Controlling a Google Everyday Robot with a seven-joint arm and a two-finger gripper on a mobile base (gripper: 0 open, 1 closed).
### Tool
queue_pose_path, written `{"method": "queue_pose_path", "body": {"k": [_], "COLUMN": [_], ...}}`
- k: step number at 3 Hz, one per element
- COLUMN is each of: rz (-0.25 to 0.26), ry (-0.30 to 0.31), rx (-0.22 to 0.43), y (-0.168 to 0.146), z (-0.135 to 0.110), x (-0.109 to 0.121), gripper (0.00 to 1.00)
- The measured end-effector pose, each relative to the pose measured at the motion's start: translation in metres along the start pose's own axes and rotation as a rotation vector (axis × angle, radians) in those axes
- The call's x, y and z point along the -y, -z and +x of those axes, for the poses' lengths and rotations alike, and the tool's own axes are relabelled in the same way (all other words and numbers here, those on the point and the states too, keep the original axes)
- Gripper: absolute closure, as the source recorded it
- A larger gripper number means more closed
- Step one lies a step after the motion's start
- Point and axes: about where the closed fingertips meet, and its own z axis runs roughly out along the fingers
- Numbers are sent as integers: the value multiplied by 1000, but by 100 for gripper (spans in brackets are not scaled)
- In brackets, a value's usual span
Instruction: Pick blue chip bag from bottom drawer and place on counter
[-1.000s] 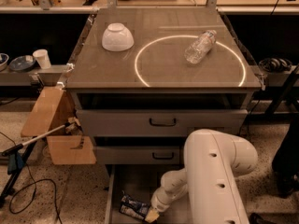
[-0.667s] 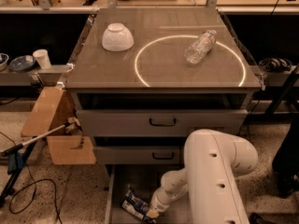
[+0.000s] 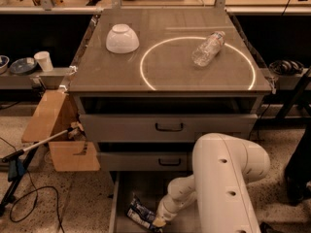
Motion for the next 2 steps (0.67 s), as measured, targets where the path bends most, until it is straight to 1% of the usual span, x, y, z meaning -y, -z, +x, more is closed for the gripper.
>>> {"method": "queue_pose_path", "body": {"k": [2], "rz": [54], "ry": [1], "rx": [31], "y": [50], "z": [4], "x": [-8], "gripper": [100]}}
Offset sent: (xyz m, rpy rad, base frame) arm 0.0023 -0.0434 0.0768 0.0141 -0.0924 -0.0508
